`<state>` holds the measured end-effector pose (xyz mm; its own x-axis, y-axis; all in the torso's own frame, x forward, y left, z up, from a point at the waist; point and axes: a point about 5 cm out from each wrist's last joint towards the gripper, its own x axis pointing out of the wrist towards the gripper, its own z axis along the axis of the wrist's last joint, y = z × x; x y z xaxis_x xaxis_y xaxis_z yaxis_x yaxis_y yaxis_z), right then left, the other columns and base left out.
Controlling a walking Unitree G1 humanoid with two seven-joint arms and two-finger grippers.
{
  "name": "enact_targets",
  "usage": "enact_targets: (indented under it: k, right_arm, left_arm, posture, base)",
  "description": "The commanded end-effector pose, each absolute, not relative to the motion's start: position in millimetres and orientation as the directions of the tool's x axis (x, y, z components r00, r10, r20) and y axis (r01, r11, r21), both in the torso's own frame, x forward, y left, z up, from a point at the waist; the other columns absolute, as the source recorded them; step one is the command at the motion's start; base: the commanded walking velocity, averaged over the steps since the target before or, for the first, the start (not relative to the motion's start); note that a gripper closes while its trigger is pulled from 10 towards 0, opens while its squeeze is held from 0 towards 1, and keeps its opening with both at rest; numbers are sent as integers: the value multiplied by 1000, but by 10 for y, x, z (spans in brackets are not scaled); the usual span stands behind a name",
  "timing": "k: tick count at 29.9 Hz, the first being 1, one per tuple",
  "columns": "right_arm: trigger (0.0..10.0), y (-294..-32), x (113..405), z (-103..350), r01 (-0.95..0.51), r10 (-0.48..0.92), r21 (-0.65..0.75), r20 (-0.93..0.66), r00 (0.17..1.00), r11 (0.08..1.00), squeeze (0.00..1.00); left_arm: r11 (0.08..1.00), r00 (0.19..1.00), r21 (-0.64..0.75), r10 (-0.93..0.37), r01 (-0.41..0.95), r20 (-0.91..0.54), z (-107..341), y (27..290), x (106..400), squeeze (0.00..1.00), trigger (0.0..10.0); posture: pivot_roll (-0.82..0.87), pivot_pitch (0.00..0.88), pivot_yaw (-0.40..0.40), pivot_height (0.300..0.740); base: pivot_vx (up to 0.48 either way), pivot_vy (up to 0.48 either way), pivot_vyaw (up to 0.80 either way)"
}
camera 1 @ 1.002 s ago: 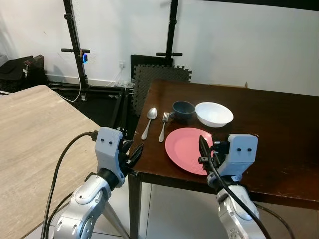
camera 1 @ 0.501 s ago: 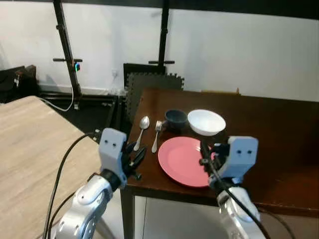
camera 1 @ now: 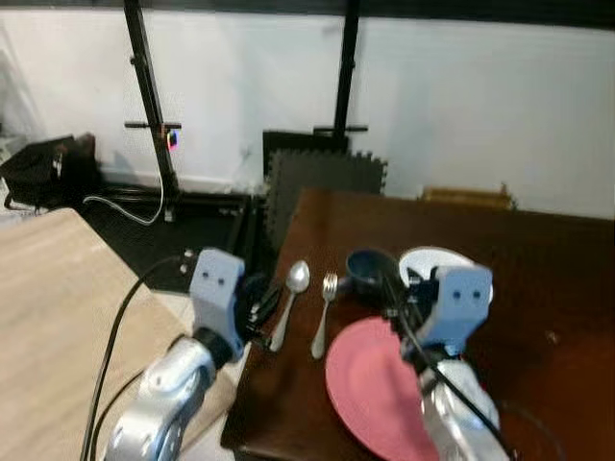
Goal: Setting the table
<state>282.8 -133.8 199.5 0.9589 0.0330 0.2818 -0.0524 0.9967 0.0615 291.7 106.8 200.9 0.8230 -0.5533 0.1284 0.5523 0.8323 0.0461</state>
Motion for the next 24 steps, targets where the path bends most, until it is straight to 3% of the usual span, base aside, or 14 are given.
enact_targets:
  k: [1, 6, 11, 17, 22, 23, 24]
  right_arm:
    - [10000, -1304, 2810, 1980, -64, 42, 70, 279, 959, 995, 0]
    - [10000, -1316, 2810, 2033, -64, 46, 52, 297, 954, 997, 0]
    - [10000, -1420, 2831, 2293, -69, 57, 20, 367, 928, 997, 0]
    - [10000, -1429, 2905, 2647, -119, 108, -4, 446, 889, 993, 0]
    - [10000, -1370, 2916, 2710, -155, 142, -7, 454, 880, 988, 0]
    - [10000, -1346, 2919, 2712, -165, 152, -11, 452, 879, 986, 0]
    - [10000, -1324, 2921, 2716, -173, 160, -13, 450, 878, 985, 0]
  left_arm:
    - [806, 801, 53, -592, 590, 86, 2009, 1104, 2883, 0, 10000]
    - [761, 763, 89, -646, 643, 15, 2217, 1244, 2929, 0, 10000]
    - [769, 777, 108, -624, 630, -86, 2423, 1428, 3166, 0, 10000]
    - [807, 830, 207, -514, 554, -217, 2391, 1251, 3723, 0, 10000]
    - [793, 813, 215, -508, 570, -283, 2271, 1012, 3862, 0, 10000]
    - [800, 819, 217, -495, 560, -290, 2264, 1002, 3887, 286, 10000]
    - [804, 823, 219, -486, 553, -294, 2263, 999, 3904, 286, 10000]
  posture:
    - [33, 0, 12, 740]
    - [42, 0, 12, 740]
    - [72, 0, 7, 740]
    - [103, 44, 9, 740]
    - [78, 88, 38, 740]
    - [71, 95, 48, 740]
    - [62, 102, 57, 740]
  base:
    - [0, 0, 0]
    - [0, 0, 0]
    - [0, 0, 0]
    - [0, 0, 0]
    - [0, 0, 0]
    - [0, 0, 0]
    - [0, 0, 0]
